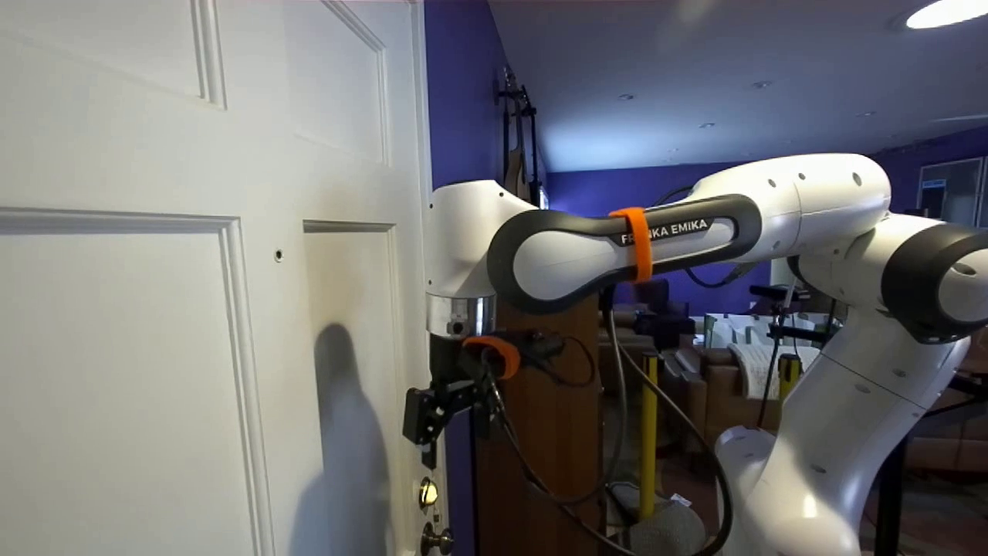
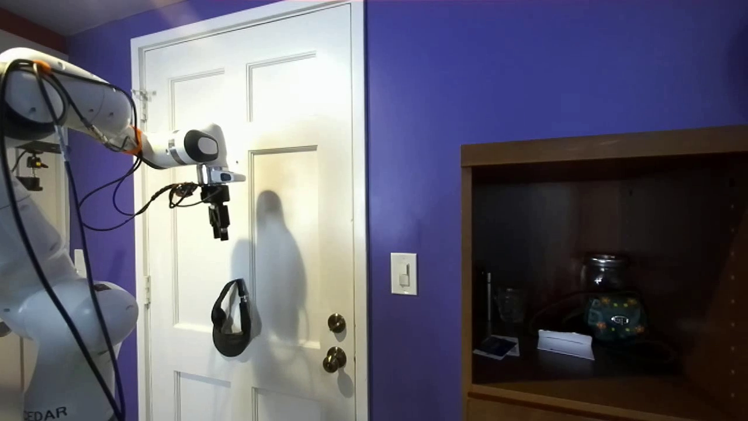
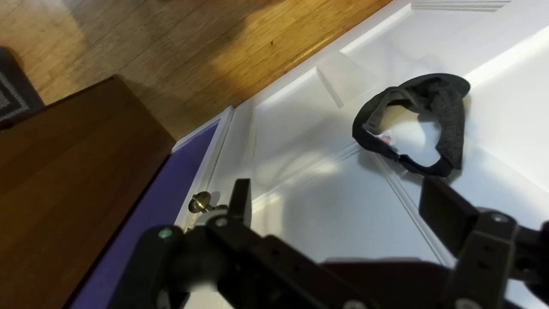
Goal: Pick up the black tennis hat and hang it on the hanger on the door
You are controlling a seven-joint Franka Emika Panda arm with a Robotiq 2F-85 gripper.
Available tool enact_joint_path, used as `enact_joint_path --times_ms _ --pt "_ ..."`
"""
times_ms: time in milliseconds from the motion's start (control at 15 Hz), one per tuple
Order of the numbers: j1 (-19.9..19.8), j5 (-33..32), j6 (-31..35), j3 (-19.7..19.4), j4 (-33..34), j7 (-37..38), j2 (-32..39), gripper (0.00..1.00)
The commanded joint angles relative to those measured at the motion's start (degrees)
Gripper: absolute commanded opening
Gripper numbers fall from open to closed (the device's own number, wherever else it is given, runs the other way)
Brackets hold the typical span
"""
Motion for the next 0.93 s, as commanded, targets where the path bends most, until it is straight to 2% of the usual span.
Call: enact_joint_path --times_ms 0,400,533,867 --pt "-1.59 -3.12 -3.02 1.06 2.87 -1.58 -2.11 1.00" --pt "-2.83 -6.31 -1.07 1.86 4.84 -1.24 -3.39 1.00" --pt "-2.52 -4.61 -1.51 1.52 4.67 -1.03 -2.85 1.00" --pt "-2.89 -5.06 -1.35 1.73 5.07 -0.97 -2.88 1.00"
